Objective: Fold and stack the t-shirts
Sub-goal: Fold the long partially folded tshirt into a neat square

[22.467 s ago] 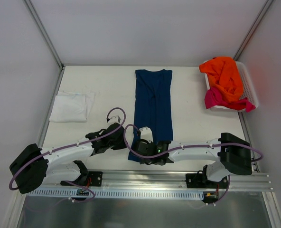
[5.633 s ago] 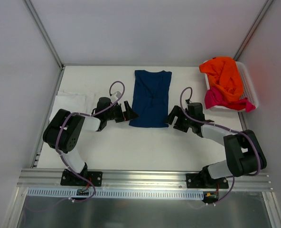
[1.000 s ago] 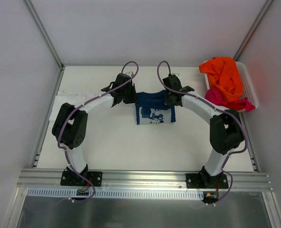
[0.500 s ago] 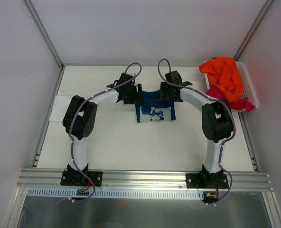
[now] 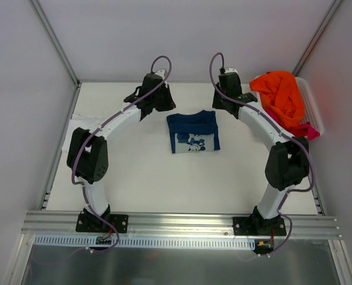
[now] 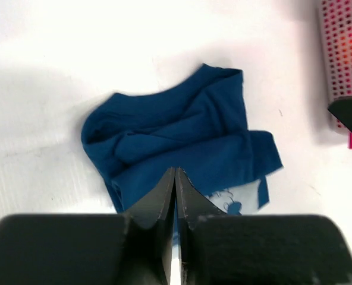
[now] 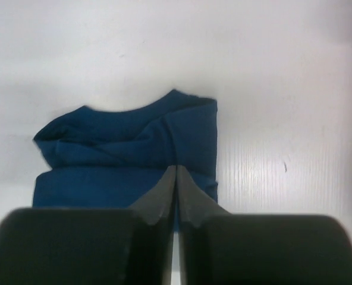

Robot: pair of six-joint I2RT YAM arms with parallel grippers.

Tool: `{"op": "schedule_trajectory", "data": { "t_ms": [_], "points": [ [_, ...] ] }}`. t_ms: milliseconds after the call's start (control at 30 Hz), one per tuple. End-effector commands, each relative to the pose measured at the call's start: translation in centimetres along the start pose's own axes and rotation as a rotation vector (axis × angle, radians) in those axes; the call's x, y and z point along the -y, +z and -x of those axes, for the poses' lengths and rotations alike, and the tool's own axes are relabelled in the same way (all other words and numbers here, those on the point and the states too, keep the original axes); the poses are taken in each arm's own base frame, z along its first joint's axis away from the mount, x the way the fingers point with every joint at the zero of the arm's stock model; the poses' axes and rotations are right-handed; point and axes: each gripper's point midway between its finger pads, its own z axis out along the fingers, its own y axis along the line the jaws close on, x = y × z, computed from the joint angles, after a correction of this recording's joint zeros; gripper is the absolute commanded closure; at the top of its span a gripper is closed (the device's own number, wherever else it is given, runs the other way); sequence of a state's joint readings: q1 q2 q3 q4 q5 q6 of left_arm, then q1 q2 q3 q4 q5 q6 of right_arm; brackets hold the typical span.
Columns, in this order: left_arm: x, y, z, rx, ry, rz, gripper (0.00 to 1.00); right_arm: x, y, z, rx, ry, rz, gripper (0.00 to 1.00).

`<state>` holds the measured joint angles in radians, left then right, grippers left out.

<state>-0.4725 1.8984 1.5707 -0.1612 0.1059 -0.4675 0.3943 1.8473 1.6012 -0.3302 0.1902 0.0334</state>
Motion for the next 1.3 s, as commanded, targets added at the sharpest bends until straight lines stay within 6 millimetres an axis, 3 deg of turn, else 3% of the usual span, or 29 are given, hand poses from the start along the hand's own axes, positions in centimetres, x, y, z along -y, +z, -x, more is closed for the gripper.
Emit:
{"op": "schedule_trajectory", "data": {
  "t_ms": [0, 33, 67, 167, 333, 467, 767, 1000, 1033, 1100, 1133, 1200, 1267],
  "points": [
    [2.2, -2.2, -2.1, -0.048, -0.018, -0.063, 1.00, -0.7, -4.6, 0.3, 0.034, 0.020, 0.063, 1.00],
    [2.5, -2.1, -3.2, -0.071, -0.027, -0.064, 1.00, -1.0, -4.5, -1.7, -0.009, 0.014, 0.085, 0.99],
    [3.1, -1.9, -5.4, -0.114, -0.022, -0.068, 1.00, -1.2, -4.5, -2.5, -0.032, 0.012, 0.101, 1.00],
    [3.7, -1.4, -9.1, -0.189, -0.025, -0.074, 1.00, -1.9, -4.2, -6.1, -0.117, 0.008, 0.133, 0.99],
    [5.8, -0.3, -13.5, -0.277, -0.050, -0.151, 1.00, -3.1, -2.7, -10.5, -0.217, 0.046, 0.187, 0.99],
    [5.6, 0.2, -16.1, -0.317, -0.061, -0.148, 1.00, -3.9, -1.8, -12.9, -0.272, 0.051, 0.204, 0.99],
    [4.1, 1.4, -18.1, -0.345, -0.057, -0.109, 1.00, -4.9, -0.1, -14.2, -0.312, 0.046, 0.206, 0.99],
    [2.8, 2.1, -20.0, -0.379, -0.062, -0.083, 1.00, -5.0, 2.3, -14.3, -0.325, 0.027, 0.170, 1.00],
    [2.6, 2.2, -20.2, -0.373, -0.063, -0.084, 1.00, -5.4, 2.6, -13.3, -0.306, 0.024, 0.173, 0.99],
    [2.3, 2.2, -20.5, -0.373, -0.065, -0.075, 1.00, -5.2, 3.4, -13.4, -0.320, 0.012, 0.154, 1.00],
    [1.9, 2.1, -21.0, -0.377, -0.067, -0.065, 1.00, -5.7, 3.5, -12.2, -0.307, 0.002, 0.162, 0.99],
    [1.2, 2.0, -21.7, -0.383, -0.070, -0.050, 1.00, -5.1, 4.5, -11.5, -0.298, -0.015, 0.110, 0.99],
    [1.0, 1.9, -22.1, -0.389, -0.075, -0.046, 1.00, -5.6, 4.7, -9.5, -0.268, -0.033, 0.108, 0.99]
  ]
}}
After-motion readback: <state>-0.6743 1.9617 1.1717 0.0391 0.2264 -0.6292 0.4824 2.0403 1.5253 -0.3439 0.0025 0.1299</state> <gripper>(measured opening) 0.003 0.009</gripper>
